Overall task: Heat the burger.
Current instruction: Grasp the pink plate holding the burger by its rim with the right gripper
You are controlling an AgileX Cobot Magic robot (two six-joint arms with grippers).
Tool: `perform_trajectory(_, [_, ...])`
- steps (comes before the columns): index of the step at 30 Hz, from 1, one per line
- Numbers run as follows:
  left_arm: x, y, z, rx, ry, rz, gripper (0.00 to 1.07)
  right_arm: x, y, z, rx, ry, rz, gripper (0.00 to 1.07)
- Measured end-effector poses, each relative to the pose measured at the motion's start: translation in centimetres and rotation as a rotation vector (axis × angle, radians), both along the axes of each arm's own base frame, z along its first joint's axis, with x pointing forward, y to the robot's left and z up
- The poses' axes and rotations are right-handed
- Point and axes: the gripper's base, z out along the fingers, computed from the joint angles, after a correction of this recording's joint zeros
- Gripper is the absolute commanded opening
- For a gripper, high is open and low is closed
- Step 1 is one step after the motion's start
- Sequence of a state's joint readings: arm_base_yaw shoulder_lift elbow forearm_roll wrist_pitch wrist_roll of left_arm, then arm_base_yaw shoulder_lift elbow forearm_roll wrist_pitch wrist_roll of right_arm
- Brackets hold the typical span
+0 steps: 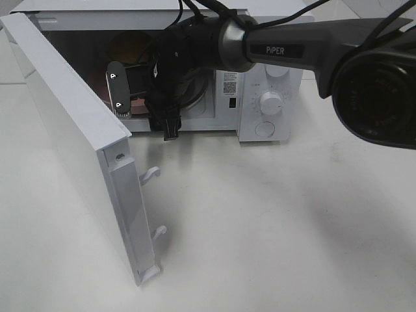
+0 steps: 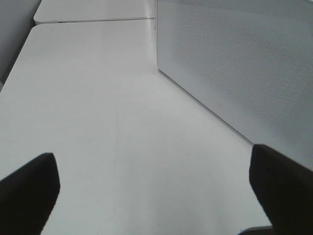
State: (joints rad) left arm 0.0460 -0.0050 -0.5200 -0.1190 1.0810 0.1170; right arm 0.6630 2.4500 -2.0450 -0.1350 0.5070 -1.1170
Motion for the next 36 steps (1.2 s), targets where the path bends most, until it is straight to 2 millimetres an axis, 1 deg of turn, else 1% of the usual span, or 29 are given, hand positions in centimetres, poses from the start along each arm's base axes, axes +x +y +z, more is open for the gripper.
perform_trajectory(7, [0.0, 0.0, 0.0, 0.0, 0.0, 0.0, 0.98, 0.5, 0.4, -0.8, 0.019, 0.01, -0.017, 0.76])
perform_trajectory(8, [0.0, 0.0, 0.0, 0.0, 0.0, 0.0, 0.98, 0.6, 0.4, -1.0, 0.021, 0.012, -0.021, 0.71])
perform_trajectory(9, [0.0, 0.0, 0.0, 0.0, 0.0, 0.0, 0.98, 0.7, 0.3, -1.1, 0.021, 0.014, -0.023, 0.62])
perform_trajectory(10, [0.0, 0.0, 0.0, 0.0, 0.0, 0.0, 0.98, 0.7, 0.3, -1.1, 0.021, 0.014, -0.023, 0.62])
perform_trajectory(11, [0.0, 0.0, 0.0, 0.0, 0.0, 0.0, 0.98, 0.7, 0.3, -1.2, 0.02, 0.015, -0.023, 0.57])
perform_trajectory(12, [0.0, 0.0, 0.0, 0.0, 0.0, 0.0, 0.98, 0.7, 0.3, -1.2, 0.02, 0.015, -0.023, 0.57])
perform_trajectory(14, [0.0, 0.0, 0.0, 0.0, 0.0, 0.0, 0.98, 0.6, 0.3, -1.3, 0.022, 0.029, -0.03, 0.22])
perform_trajectory(15, [0.0, 0.0, 0.0, 0.0, 0.0, 0.0, 0.98, 0.6, 0.3, -1.3, 0.022, 0.029, -0.03, 0.22])
perform_trajectory(16, [0.0, 0.0, 0.0, 0.0, 0.0, 0.0, 0.98, 0.6, 0.3, -1.4, 0.021, 0.034, -0.032, 0.13])
perform_trajectory(17, [0.0, 0.0, 0.0, 0.0, 0.0, 0.0, 0.98, 0.6, 0.3, -1.4, 0.021, 0.034, -0.032, 0.13])
perform_trajectory(18, [0.0, 0.0, 0.0, 0.0, 0.0, 0.0, 0.98, 0.4, 0.4, -1.3, 0.025, 0.048, -0.034, 0.0])
perform_trajectory(24, [0.0, 0.0, 0.0, 0.0, 0.0, 0.0, 0.98, 0.4, 0.9, -0.9, 0.048, 0.018, -0.023, 0.0])
perform_trajectory(33, [0.0, 0.0, 0.0, 0.0, 0.0, 0.0, 0.98, 0.3, 0.8, -0.8, 0.043, 0.02, -0.021, 0.0])
perform_trajectory(36, [0.0, 0.0, 0.0, 0.0, 0.0, 0.0, 0.98, 0.1, 0.5, -0.3, 0.024, 0.007, -0.002, 0.0])
